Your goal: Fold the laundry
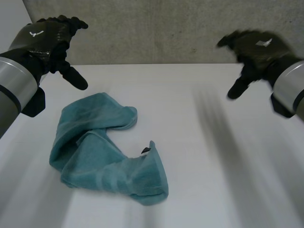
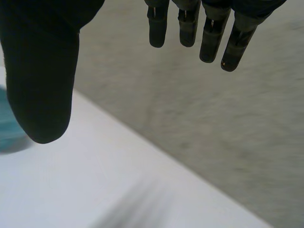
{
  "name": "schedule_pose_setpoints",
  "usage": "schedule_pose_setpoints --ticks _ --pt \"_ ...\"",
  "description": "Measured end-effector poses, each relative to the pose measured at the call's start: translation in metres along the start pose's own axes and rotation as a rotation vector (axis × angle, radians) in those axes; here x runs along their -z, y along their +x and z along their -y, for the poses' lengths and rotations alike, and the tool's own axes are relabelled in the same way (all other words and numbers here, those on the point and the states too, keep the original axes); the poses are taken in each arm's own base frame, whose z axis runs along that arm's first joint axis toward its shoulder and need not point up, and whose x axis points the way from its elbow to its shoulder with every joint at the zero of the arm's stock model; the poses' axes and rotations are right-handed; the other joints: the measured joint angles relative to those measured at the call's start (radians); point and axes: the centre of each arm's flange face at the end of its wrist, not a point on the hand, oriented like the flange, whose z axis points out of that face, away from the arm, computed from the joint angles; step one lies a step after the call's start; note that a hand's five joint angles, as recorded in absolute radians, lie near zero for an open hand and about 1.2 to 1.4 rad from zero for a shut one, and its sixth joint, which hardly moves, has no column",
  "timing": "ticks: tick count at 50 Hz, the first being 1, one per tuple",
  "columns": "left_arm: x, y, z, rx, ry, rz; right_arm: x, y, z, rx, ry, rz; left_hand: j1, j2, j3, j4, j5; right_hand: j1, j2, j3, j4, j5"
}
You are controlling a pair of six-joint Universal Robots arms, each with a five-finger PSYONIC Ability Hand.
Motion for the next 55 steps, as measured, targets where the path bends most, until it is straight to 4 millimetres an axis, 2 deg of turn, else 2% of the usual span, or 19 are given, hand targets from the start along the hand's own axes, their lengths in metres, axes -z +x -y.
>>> schedule_pose_setpoints --ticks 9,11,13,14,21,24,28,30,31,32,33,35,37,42,43,44,46,51,55 --pt "-0.017 -0.006 -0.029 -0.219 -0.082 0.011 0.009 -0.08 -0.046 -0.138 -0.23 0.329 0.0 0.0 0.0 0.0 0.0 0.0 0.0 0.0 0.0 0.0" --pt "-0.022 -0.013 -0.041 -0.275 -0.123 0.024 0.011 -0.102 -0.057 -0.218 -0.289 0.385 0.0 0.0 0.0 0.0 0.0 0.0 0.0 0.0 0.0 0.0" --pt "-0.024 -0.017 -0.046 -0.294 -0.143 0.031 0.011 -0.107 -0.059 -0.239 -0.303 0.395 0.0 0.0 0.0 0.0 0.0 0.0 0.0 0.0 0.0 0.0" --pt "-0.027 -0.025 -0.056 -0.32 -0.179 0.047 0.011 -0.122 -0.068 -0.301 -0.348 0.422 0.0 0.0 0.0 0.0 0.0 0.0 0.0 0.0 0.0 0.0" --pt "-0.029 -0.046 -0.078 -0.335 -0.259 0.092 0.009 -0.156 -0.094 -0.369 -0.432 0.467 0.0 0.0 0.0 0.0 0.0 0.0 0.0 0.0 0.0 0.0" --pt "-0.028 -0.058 -0.09 -0.323 -0.3 0.11 0.007 -0.176 -0.116 -0.342 -0.469 0.468 0.0 0.0 0.0 0.0 0.0 0.0 0.0 0.0 0.0 0.0" --pt "-0.025 -0.066 -0.099 -0.304 -0.329 0.104 0.0 -0.187 -0.139 -0.263 -0.479 0.414 0.0 0.0 0.0 0.0 0.0 0.0 0.0 0.0 0.0 0.0" --pt "-0.024 -0.068 -0.103 -0.295 -0.339 0.091 -0.003 -0.188 -0.145 -0.204 -0.466 0.377 0.0 0.0 0.0 0.0 0.0 0.374 0.43 0.415 0.398 0.372" --pt "-0.024 -0.068 -0.104 -0.293 -0.341 0.087 -0.005 -0.188 -0.146 -0.183 -0.459 0.365 0.0 0.0 0.0 0.0 0.0 0.453 0.513 0.515 0.478 0.443" --pt "-0.024 -0.068 -0.106 -0.288 -0.346 0.072 -0.007 -0.186 -0.145 -0.142 -0.436 0.344 0.0 0.0 0.0 0.0 0.0 0.453 0.513 0.515 0.478 0.443" --pt "-0.023 -0.068 -0.107 -0.285 -0.348 0.063 -0.009 -0.184 -0.141 -0.115 -0.413 0.33 0.0 0.0 0.0 0.0 0.0 0.719 0.823 0.819 0.801 0.751" --pt "-0.023 -0.067 -0.109 -0.28 -0.351 0.043 -0.011 -0.18 -0.132 -0.079 -0.37 0.311 0.0 0.0 0.0 0.0 0.0 0.764 0.945 0.94 0.926 0.883" --pt "-0.023 -0.066 -0.109 -0.278 -0.351 0.03 -0.012 -0.177 -0.123 -0.06 -0.333 0.299 0.0 0.0 0.0 0.0 0.0 0.764 0.95 0.948 0.935 0.892" --pt "-0.027 -0.061 -0.114 -0.268 -0.344 -0.04 -0.002 -0.155 -0.055 -0.029 -0.108 0.261 0.0 0.0 0.0 0.0 0.0 0.764 0.953 0.96 0.951 0.91" --pt "-0.027 -0.061 -0.114 -0.268 -0.344 -0.04 -0.002 -0.155 -0.055 -0.029 -0.108 0.261 0.0 0.0 0.0 0.0 0.0 0.764 0.953 0.96 0.951 0.91" --pt "-0.031 -0.058 -0.118 -0.263 -0.341 -0.074 0.004 -0.145 -0.036 -0.031 -0.05 0.251 0.0 0.0 0.0 0.0 0.0 0.764 0.953 0.96 0.951 0.91" --pt "-0.037 -0.055 -0.124 -0.259 -0.335 -0.111 0.011 -0.136 -0.023 -0.03 -0.013 0.241 0.0 0.0 0.0 0.0 0.0 0.764 0.953 0.96 0.951 0.91" --pt "-0.054 -0.045 -0.14 -0.247 -0.301 -0.221 0.026 -0.117 -0.007 0.008 0.035 0.232 0.0 0.0 0.0 0.0 0.0 0.764 0.953 0.964 0.951 0.91" --pt "-0.064 -0.031 -0.155 -0.24 -0.275 -0.314 0.036 -0.107 -0.006 0.048 0.042 0.233 0.0 0.0 0.0 0.0 0.0 0.764 0.953 0.964 0.951 0.91"
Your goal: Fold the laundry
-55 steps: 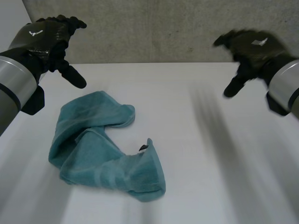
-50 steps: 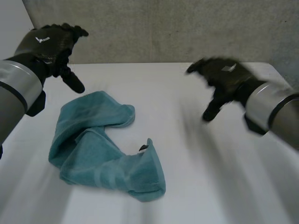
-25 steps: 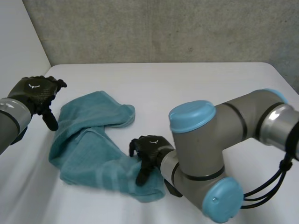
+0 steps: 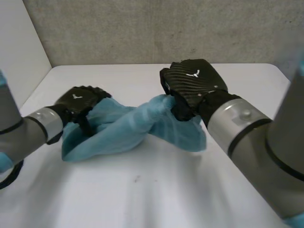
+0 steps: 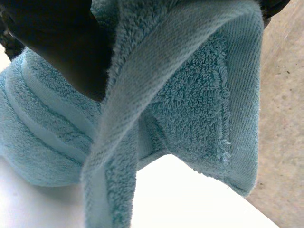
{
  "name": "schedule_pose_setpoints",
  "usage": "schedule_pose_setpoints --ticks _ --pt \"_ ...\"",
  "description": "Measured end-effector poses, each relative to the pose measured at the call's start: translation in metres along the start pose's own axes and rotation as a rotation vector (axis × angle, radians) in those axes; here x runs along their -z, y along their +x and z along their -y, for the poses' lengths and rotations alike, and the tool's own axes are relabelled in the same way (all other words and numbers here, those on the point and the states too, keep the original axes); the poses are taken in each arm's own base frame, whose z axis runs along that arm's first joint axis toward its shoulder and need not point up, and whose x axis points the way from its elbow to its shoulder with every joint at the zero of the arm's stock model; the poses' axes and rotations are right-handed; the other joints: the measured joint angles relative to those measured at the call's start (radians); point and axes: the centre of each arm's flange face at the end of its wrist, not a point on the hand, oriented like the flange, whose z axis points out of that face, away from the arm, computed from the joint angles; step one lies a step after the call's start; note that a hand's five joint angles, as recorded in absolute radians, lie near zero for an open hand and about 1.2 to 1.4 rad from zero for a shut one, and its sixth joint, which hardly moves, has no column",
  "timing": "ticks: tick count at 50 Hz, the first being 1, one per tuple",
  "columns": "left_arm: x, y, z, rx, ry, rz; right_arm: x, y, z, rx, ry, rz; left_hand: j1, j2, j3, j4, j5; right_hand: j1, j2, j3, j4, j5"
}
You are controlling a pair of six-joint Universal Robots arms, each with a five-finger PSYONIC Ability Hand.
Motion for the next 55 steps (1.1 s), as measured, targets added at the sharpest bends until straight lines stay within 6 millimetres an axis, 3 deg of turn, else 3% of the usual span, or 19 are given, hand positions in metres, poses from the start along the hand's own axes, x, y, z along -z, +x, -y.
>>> schedule_pose_setpoints --ticks 4,13,15,18,19,22,26,29,30,32,33,35,39,45,49,53,54,55 --pt "-0.012 0.015 -0.008 -0.003 0.01 -0.074 0.005 0.005 -0.001 0.017 -0.001 -0.006 0.004 0.001 0.002 0.003 0.001 0.0 0.0 0.0 0.0 0.0" --pt "-0.037 0.048 -0.029 -0.009 -0.015 -0.183 0.012 0.024 -0.004 0.018 0.0 -0.023 0.391 0.347 0.335 0.35 0.331 0.0 0.0 0.0 0.001 0.0" --pt "-0.042 0.053 -0.032 -0.02 -0.015 -0.196 0.011 0.029 -0.005 0.017 0.0 -0.026 0.591 0.557 0.546 0.56 0.534 0.0 0.0 0.0 0.001 0.0" --pt "-0.048 0.057 -0.03 -0.054 0.004 -0.199 0.008 0.038 -0.005 0.019 0.007 -0.042 0.726 0.68 0.667 0.681 0.654 0.0 0.0 0.0 0.001 0.0" --pt "-0.05 0.057 -0.029 -0.069 0.016 -0.196 0.007 0.041 -0.005 0.022 0.011 -0.049 0.95 0.898 0.882 0.896 0.873 0.0 0.0 0.0 0.001 0.0" --pt "-0.055 0.058 -0.024 -0.105 0.046 -0.184 0.005 0.048 -0.004 0.027 0.02 -0.065 0.965 0.981 0.966 0.981 0.922 0.0 0.0 0.0 0.001 0.0" --pt "-0.073 0.045 0.017 -0.226 0.247 -0.027 -0.011 0.072 0.013 0.107 0.12 -0.145 0.965 0.987 0.973 0.986 0.922 0.0 0.003 0.003 0.001 0.0" --pt "-0.074 0.024 0.075 -0.29 0.491 0.195 -0.026 0.089 0.032 0.194 0.23 -0.21 0.965 0.988 0.973 0.986 0.922 0.0 0.003 0.003 0.001 0.0" --pt "-0.068 0.014 0.106 -0.301 0.619 0.305 -0.033 0.096 0.042 0.233 0.283 -0.24 0.965 0.988 0.973 0.986 0.922 0.0 0.003 0.003 0.001 0.0" --pt "-0.059 0.006 0.131 -0.302 0.726 0.388 -0.039 0.101 0.052 0.268 0.339 -0.271 0.965 0.988 0.973 0.986 0.922 0.0 0.003 0.004 0.001 0.0" --pt "-0.047 0.001 0.156 -0.296 0.829 0.462 -0.046 0.107 0.061 0.299 0.393 -0.303 0.965 0.988 0.973 0.986 0.922 0.0 0.003 0.004 0.001 0.0" --pt "-0.032 -0.002 0.178 -0.287 0.923 0.521 -0.05 0.11 0.068 0.32 0.436 -0.327 0.965 0.989 0.973 0.986 0.922 0.0 0.003 0.004 0.001 0.0" --pt "-0.007 -0.002 0.199 -0.271 1.011 0.573 -0.056 0.115 0.075 0.341 0.499 -0.372 0.965 0.989 0.974 0.988 0.922 0.0 0.003 0.004 0.001 0.0" --pt "0.004 0.005 0.181 -0.257 0.932 0.554 -0.06 0.113 0.064 0.33 0.484 -0.381 0.965 0.991 0.976 0.99 0.922 0.0 0.003 0.004 0.001 0.0" --pt "0.0 0.013 0.143 -0.237 0.786 0.502 -0.059 0.109 0.052 0.32 0.454 -0.363 0.965 0.991 0.977 0.99 0.922 0.0 0.003 0.004 0.002 0.0" --pt "-0.006 0.023 0.105 -0.189 0.664 0.44 -0.05 0.104 0.058 0.321 0.473 -0.348 0.924 0.938 0.925 0.937 0.892 0.0 0.003 0.005 0.008 0.0" --pt "-0.008 0.025 0.098 -0.175 0.645 0.428 -0.048 0.103 0.061 0.321 0.482 -0.346 0.463 0.493 0.509 0.515 0.496 0.0 0.003 0.005 0.008 0.0" --pt "-0.01 0.026 0.092 -0.16 0.627 0.416 -0.045 0.102 0.065 0.322 0.492 -0.344 0.463 0.493 0.509 0.515 0.496 0.0 0.003 0.005 0.008 0.0"
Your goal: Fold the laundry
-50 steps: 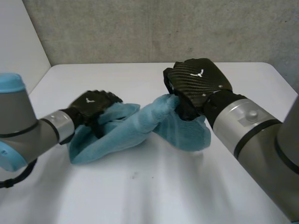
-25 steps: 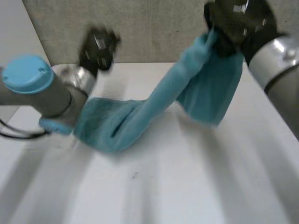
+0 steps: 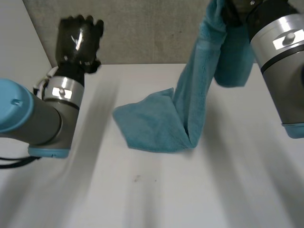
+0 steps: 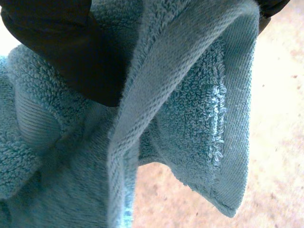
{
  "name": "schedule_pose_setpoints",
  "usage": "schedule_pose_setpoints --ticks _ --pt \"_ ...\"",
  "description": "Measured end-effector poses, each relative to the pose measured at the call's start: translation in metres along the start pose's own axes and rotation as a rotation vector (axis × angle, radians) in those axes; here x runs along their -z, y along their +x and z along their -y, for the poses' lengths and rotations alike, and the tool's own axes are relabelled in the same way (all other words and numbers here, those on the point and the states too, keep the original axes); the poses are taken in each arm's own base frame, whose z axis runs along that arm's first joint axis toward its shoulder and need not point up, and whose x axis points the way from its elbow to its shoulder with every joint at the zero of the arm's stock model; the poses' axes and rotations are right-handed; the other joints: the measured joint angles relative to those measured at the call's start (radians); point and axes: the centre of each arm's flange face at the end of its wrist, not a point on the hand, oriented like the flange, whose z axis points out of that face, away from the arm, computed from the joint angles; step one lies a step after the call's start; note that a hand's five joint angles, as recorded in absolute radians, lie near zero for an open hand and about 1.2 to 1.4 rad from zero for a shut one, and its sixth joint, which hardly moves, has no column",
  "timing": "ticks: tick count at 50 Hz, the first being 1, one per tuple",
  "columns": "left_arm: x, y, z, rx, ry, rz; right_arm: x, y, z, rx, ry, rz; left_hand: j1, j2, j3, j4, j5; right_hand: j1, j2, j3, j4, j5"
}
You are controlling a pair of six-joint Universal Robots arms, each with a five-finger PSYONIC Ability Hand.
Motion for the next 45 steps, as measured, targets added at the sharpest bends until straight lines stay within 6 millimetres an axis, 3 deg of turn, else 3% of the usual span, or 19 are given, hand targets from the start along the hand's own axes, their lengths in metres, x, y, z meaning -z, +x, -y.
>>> schedule_pose_setpoints --ticks 1,4,14,27,32,35,36,38,45 --pt "0.003 0.003 -0.006 0.018 -0.023 -0.01 0.001 0.001 0.005 -0.002 0.011 0.0 -0.261 -0.235 -0.254 -0.257 -0.261 0.0 0.0 0.0 0.0 0.0" --pt "0.009 0.013 -0.025 0.083 -0.099 -0.044 0.006 0.005 0.022 -0.015 0.043 0.001 -0.39 -0.425 -0.445 -0.448 -0.456 0.0 0.0 0.0 0.0 0.0" --pt "0.006 0.047 -0.056 0.358 -0.284 -0.249 0.032 0.0 0.044 -0.092 0.085 0.095 -0.409 -0.475 -0.488 -0.496 -0.49 0.0 0.0 0.0 0.0 0.0" --pt "0.006 0.086 -0.069 0.642 -0.339 -0.558 0.063 -0.012 0.047 -0.203 0.086 0.229 -0.409 -0.475 -0.488 -0.496 -0.49 0.0 0.0 0.0 0.0 0.0" --pt "0.015 0.112 -0.071 0.726 -0.356 -0.679 0.071 -0.014 0.048 -0.245 0.087 0.271 -0.409 -0.475 -0.488 -0.496 -0.49 0.0 0.0 0.0 0.0 0.0" --pt "0.019 0.125 -0.071 0.772 -0.368 -0.726 0.073 -0.015 0.049 -0.262 0.087 0.284 -0.172 -0.228 -0.272 -0.262 -0.261 0.0 0.0 0.0 0.0 0.0" --pt "0.02 0.13 -0.071 0.797 -0.374 -0.741 0.073 -0.015 0.048 -0.268 0.085 0.287 0.178 0.056 0.024 0.036 0.032 0.0 0.0 0.0 0.0 0.0" --pt "0.02 0.134 -0.072 0.814 -0.379 -0.746 0.073 -0.014 0.047 -0.27 0.083 0.287 0.437 0.327 0.294 0.306 0.299 0.0 0.0 0.0 0.0 0.0" --pt "0.014 0.137 -0.075 0.827 -0.367 -0.717 0.068 -0.007 0.037 -0.256 0.068 0.263 0.466 0.489 0.445 0.471 0.401 0.0 0.0 0.0 0.0 0.0"
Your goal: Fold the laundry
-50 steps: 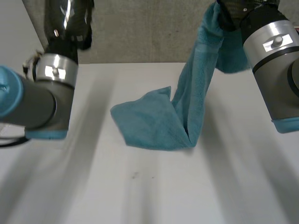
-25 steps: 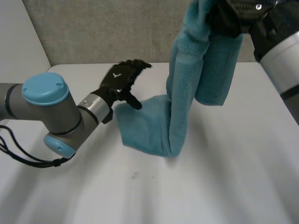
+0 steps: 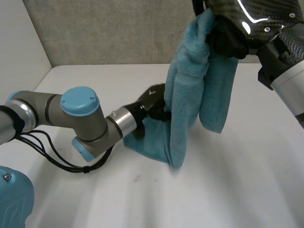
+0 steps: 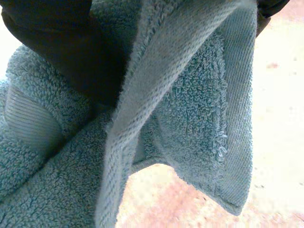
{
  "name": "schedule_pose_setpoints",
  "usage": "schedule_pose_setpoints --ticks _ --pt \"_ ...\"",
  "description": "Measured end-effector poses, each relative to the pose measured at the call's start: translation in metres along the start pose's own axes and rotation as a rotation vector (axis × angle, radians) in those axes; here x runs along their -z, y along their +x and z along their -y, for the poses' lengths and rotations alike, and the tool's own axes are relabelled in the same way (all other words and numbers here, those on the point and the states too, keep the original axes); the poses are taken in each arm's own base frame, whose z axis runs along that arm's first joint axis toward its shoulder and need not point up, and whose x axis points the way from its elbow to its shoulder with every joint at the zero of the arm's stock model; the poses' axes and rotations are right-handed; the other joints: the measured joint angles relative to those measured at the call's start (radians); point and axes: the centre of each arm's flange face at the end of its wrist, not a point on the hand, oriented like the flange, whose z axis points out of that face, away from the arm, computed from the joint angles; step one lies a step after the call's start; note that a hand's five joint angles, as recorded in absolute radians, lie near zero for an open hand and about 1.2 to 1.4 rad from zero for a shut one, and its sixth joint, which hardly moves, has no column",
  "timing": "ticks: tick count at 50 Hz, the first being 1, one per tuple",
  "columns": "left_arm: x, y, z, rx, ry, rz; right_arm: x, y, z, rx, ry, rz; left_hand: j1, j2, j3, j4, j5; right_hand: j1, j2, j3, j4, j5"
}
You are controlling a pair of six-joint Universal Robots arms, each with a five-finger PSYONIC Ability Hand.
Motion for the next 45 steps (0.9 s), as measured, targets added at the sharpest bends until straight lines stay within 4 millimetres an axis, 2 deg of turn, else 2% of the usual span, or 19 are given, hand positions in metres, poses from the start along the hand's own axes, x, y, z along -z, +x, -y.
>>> schedule_pose_setpoints --ticks 5,8,9,10,16,17,21,25,28,31,32,34,35,36,38,42,43,44,45 --pt "-0.009 -0.017 0.032 -0.078 0.166 0.13 -0.013 0.022 -0.018 0.032 -0.015 -0.054 0.0 0.002 0.005 0.001 0.0 0.0 0.0 0.0 0.0 0.0" --pt "-0.009 -0.026 0.086 -0.17 0.379 0.272 -0.03 0.042 -0.029 0.065 -0.003 -0.099 0.0 0.005 0.009 0.001 0.0 0.0 0.0 0.0 0.0 0.0" --pt "-0.009 -0.026 0.086 -0.17 0.379 0.272 -0.03 0.042 -0.029 0.065 -0.003 -0.099 0.0 0.005 0.009 0.001 0.0 0.0 0.0 0.0 0.0 0.0" --pt "-0.003 -0.023 0.128 -0.234 0.512 0.335 -0.043 0.054 -0.031 0.09 0.02 -0.124 0.0 0.006 0.01 0.001 0.0 0.0 0.0 0.0 0.0 0.0" --pt "0.023 0.003 0.206 -0.41 0.71 0.409 -0.064 0.071 -0.029 0.148 0.076 -0.159 0.0 0.009 0.015 0.002 0.0 0.0 0.0 0.0 0.0 0.0" --pt "0.036 0.015 0.225 -0.48 0.741 0.431 -0.069 0.074 -0.029 0.167 0.09 -0.167 0.0 0.009 0.015 0.004 0.0 0.0 0.0 0.0 0.0 0.0" --pt "0.053 0.033 0.235 -0.581 0.736 0.468 -0.07 0.073 -0.034 0.183 0.09 -0.17 0.0 0.01 0.015 0.005 0.0 0.0 0.0 0.0 0.0 0.005" --pt "0.064 0.044 0.23 -0.653 0.69 0.499 -0.065 0.068 -0.048 0.175 0.055 -0.158 0.0 0.01 0.016 0.005 0.0 0.0 0.0 0.0 0.0 0.01" --pt "0.073 0.046 0.206 -0.704 0.585 0.535 -0.056 0.059 -0.066 0.157 0.002 -0.142 0.0 0.01 0.018 0.005 0.0 0.0 0.0 0.0 0.0 0.01" --pt "0.078 0.042 0.162 -0.714 0.423 0.553 -0.04 0.046 -0.097 0.131 -0.098 -0.117 0.0 0.011 0.018 0.005 0.0 0.0 0.0 0.0 0.0 0.01" --pt "0.078 0.042 0.162 -0.714 0.423 0.553 -0.04 0.046 -0.097 0.131 -0.098 -0.117 0.0 0.011 0.018 0.005 0.0 0.0 0.0 0.0 0.0 0.01" --pt "0.078 0.04 0.116 -0.704 0.27 0.547 -0.027 0.036 -0.119 0.122 -0.176 -0.1 0.0 0.011 0.018 0.006 0.0 0.0 0.0 0.0 0.0 0.014" --pt "0.078 0.04 0.116 -0.704 0.27 0.547 -0.027 0.036 -0.119 0.122 -0.176 -0.1 0.0 0.011 0.018 0.006 0.0 0.0 0.0 0.0 0.0 0.014" --pt "0.079 0.038 0.076 -0.689 0.141 0.541 -0.008 0.022 -0.147 0.127 -0.281 -0.075 0.0 0.011 0.019 0.006 0.0 0.0 0.0 0.0 0.0 0.015" --pt "0.08 0.036 0.05 -0.676 0.059 0.546 0.003 0.015 -0.162 0.148 -0.339 -0.059 0.0 0.011 0.019 0.006 0.0 0.0 0.0 0.0 0.0 0.015" --pt "0.082 0.03 0.013 -0.653 -0.057 0.576 0.022 0.007 -0.184 0.214 -0.438 -0.042 -0.018 -0.045 -0.028 -0.039 -0.014 0.0 0.0 0.0 0.0 0.015" --pt "0.082 0.03 0.013 -0.653 -0.057 0.576 0.022 0.007 -0.184 0.214 -0.438 -0.042 -0.018 -0.045 -0.028 -0.039 -0.014 0.0 0.0 0.0 0.0 0.015" --pt "0.082 0.028 0.004 -0.647 -0.085 0.587 0.029 0.005 -0.191 0.243 -0.479 -0.045 -0.306 -0.345 -0.323 -0.333 -0.265 0.0 0.0 0.0 0.0 0.015" --pt "0.082 0.028 0.004 -0.647 -0.085 0.587 0.029 0.005 -0.191 0.243 -0.479 -0.045 -0.306 -0.345 -0.323 -0.333 -0.265 0.0 0.0 0.0 0.0 0.015"
